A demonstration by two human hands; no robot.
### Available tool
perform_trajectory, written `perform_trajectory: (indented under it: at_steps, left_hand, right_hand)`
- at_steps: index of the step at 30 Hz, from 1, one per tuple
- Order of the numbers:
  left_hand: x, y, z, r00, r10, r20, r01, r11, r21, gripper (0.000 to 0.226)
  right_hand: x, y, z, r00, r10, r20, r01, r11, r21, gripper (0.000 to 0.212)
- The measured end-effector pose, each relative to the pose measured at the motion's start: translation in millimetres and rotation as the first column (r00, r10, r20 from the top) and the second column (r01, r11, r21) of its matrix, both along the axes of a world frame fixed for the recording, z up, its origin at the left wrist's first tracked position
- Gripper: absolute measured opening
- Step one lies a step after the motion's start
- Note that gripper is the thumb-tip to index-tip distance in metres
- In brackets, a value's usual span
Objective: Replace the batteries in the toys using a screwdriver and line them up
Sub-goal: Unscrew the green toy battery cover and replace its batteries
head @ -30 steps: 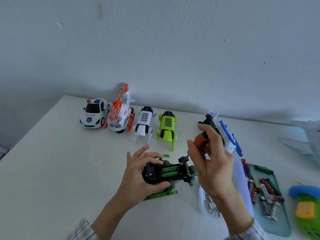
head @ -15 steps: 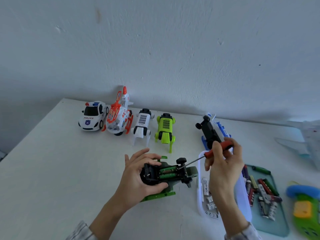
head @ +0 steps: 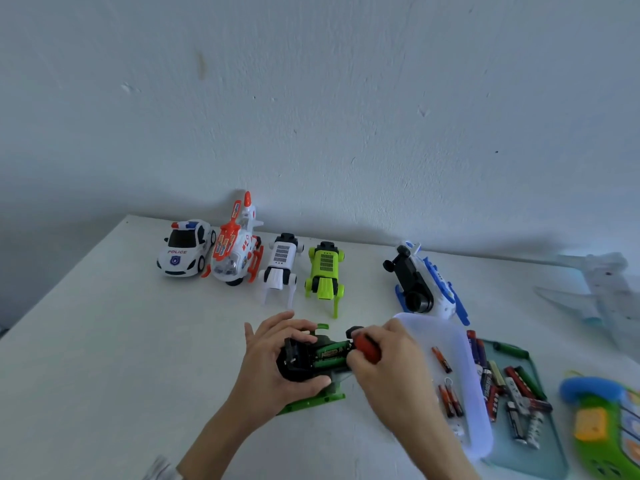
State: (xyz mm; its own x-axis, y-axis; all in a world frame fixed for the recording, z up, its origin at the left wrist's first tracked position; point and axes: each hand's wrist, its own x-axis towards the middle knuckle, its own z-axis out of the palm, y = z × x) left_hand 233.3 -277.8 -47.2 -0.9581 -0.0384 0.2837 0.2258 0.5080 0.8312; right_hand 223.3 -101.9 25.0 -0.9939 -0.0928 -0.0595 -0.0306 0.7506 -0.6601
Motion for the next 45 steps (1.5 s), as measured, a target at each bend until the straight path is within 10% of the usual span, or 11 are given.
perform_trajectory:
  at_steps: [5, 12, 16, 22, 30, 37, 41, 45]
  left_hand:
    - [3, 1, -2, 1.0, 0.006, -0.021, -0.007, 0.999, -0.042, 0.055]
    - [-1, 0, -6, 0.998, 0.014, -0.059, -0.017, 0.999, -0.047, 0.057]
    - [-1, -1, -5, 0.999, -0.004, -0.052, 0.003, 1.0, -0.018, 0.054]
    - [-4, -3, -5, 0.998, -0.041, -0.045, 0.041, 0.999, -0.019, 0.05]
    - [-6, -9, 2, 0.993, -0.087, -0.075, 0.085, 0.996, -0.031, 0.05]
    - [-9, -16, 3, 0.989, -0.148, 0.029, 0.147, 0.988, 0.044, 0.046]
    - [-8, -15, 1, 0.989, -0.139, 0.044, 0.138, 0.99, 0.021, 0.05]
    - [-6, -14, 3, 0.991, -0.126, 0.035, 0.126, 0.992, 0.009, 0.055]
  right_hand:
    - [15, -19, -7, 0.999, -0.024, -0.039, 0.033, 0.968, 0.249, 0.021]
    - [13, -24, -5, 0.982, 0.057, -0.18, -0.071, 0.995, -0.074, 0.016]
    - [-10, 15, 20, 0.97, -0.212, -0.115, 0.146, 0.896, -0.418, 0.015]
    - [-36, 77, -24, 0.955, -0.288, 0.076, 0.284, 0.957, 0.052, 0.033]
    - [-32, 84, -43, 0.96, -0.275, 0.059, 0.256, 0.941, 0.22, 0.027]
    - [-22, 62, 40, 0.917, -0.123, -0.379, 0.089, 0.99, -0.106, 0.042]
    - [-18, 24, 65, 0.953, -0.031, -0.303, -0.12, 0.875, -0.468, 0.029]
    - [-24, -11, 49, 0.946, 0.167, -0.278, -0.291, 0.817, -0.498, 0.025]
